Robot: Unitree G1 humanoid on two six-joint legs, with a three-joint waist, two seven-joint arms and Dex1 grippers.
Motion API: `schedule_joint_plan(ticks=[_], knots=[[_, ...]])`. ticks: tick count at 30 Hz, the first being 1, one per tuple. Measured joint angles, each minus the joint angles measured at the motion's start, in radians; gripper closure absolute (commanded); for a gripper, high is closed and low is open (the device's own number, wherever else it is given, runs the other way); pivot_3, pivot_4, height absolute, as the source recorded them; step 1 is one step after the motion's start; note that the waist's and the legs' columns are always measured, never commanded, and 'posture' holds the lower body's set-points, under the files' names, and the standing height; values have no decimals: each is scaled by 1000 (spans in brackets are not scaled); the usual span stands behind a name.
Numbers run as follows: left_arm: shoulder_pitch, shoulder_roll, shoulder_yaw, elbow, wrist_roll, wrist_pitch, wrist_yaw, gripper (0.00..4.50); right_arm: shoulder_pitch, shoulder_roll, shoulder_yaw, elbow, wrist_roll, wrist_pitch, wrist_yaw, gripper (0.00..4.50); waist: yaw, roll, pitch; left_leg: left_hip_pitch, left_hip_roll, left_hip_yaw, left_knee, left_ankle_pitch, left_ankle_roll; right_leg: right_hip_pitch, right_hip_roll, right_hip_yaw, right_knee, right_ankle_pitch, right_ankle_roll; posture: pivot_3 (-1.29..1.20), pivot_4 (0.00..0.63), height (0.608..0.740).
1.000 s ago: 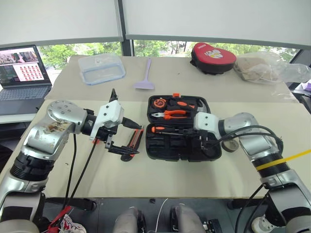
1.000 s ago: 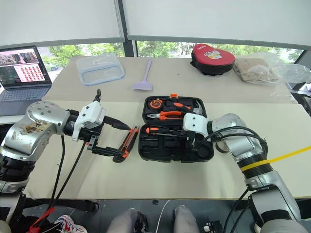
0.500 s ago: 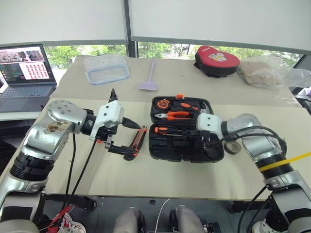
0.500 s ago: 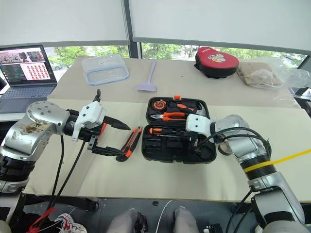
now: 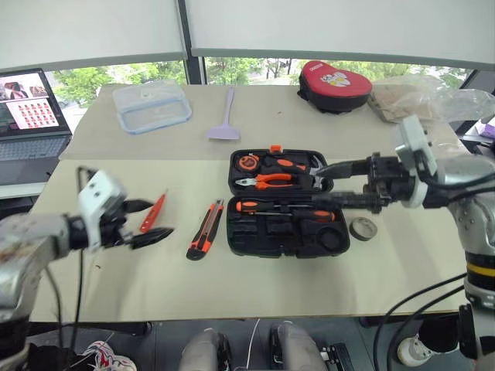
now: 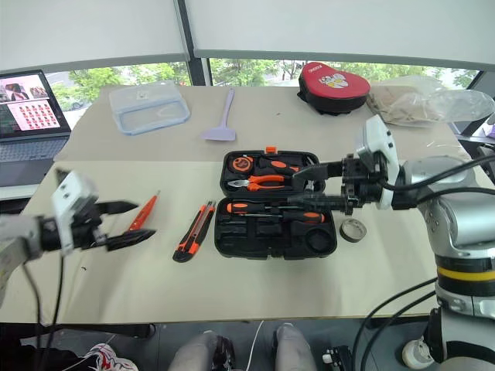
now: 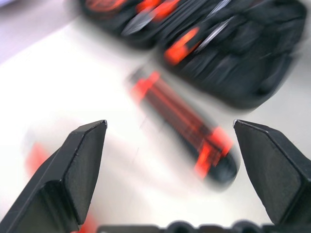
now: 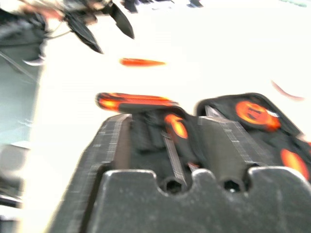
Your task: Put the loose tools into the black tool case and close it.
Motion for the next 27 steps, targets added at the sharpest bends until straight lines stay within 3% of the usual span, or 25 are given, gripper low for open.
schedule_joint_plan(ticks=[1,6,11,14,18,21,27], knots=[[57,0,47,-25,0,24,19,0,1,-1,-4,-25,25,18,-10,18,6,0,0,0,0,0,0,0,0,1,-1,0,0,0,0,0,150,731],[183,23,144,-103,0,119,65,0,27,-10,-6,-100,80,40,-37,18,22,-1,1,1,-1,0,0,-5,-7,1,-10,-3,0,1,-1,0,150,731],[20,89,18,-78,1,298,193,0,57,-7,1,-133,97,38,-80,18,32,-1,1,1,-3,-1,0,-5,-8,3,-8,-7,1,2,-2,0,150,731],[-201,136,-147,6,-6,404,225,0,76,-2,2,-142,95,21,-108,18,30,-1,1,2,-4,-1,0,-5,-8,4,-6,-8,1,2,-2,0,150,731],[-625,136,-465,260,28,501,242,0,122,43,23,-185,91,1,-171,18,30,-2,1,2,-4,-2,0,-2,-7,6,-2,-8,1,2,-2,0,150,731],[-791,108,-647,420,72,493,219,0,168,60,20,-236,100,-1,-215,18,22,-2,1,2,-4,-1,0,1,-2,5,1,-7,0,1,-1,0,150,731],[-921,41,-885,670,164,389,129,0,211,74,14,-312,131,-1,-301,18,12,-3,2,1,-1,0,0,1,-4,2,4,-5,1,0,-3,0,150,731]])
